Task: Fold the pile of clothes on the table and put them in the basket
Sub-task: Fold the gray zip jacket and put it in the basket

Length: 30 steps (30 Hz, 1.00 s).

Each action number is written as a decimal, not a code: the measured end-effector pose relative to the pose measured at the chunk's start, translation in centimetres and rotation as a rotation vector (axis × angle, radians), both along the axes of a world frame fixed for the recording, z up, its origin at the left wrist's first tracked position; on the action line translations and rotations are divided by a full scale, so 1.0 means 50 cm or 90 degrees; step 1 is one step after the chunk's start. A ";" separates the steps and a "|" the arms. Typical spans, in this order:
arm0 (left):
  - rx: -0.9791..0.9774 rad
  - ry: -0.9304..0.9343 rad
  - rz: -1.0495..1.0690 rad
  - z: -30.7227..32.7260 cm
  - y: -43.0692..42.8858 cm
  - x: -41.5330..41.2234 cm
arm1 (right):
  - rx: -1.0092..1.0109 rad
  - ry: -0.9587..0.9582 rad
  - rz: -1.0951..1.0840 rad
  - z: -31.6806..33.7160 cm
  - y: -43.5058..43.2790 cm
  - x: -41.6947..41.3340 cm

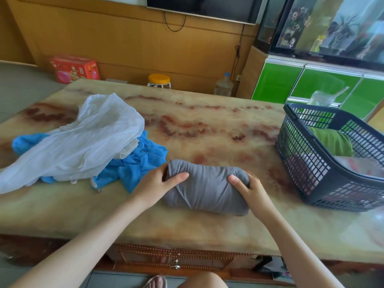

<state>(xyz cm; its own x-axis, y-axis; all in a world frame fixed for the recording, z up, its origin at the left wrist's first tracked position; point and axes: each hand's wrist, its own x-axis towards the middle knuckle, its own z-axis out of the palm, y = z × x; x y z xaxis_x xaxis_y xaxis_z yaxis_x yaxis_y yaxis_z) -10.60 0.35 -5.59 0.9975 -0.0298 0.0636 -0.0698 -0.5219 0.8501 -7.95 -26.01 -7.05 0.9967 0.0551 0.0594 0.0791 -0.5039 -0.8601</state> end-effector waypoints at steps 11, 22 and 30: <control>-0.137 0.191 0.101 -0.011 -0.036 0.009 | -0.001 0.033 0.103 0.026 0.010 -0.027; -0.095 0.131 0.094 -0.005 -0.052 -0.013 | 0.095 0.246 0.136 0.060 -0.010 -0.044; -0.078 0.220 0.035 0.017 -0.030 -0.021 | 0.136 0.331 0.124 0.067 -0.016 -0.042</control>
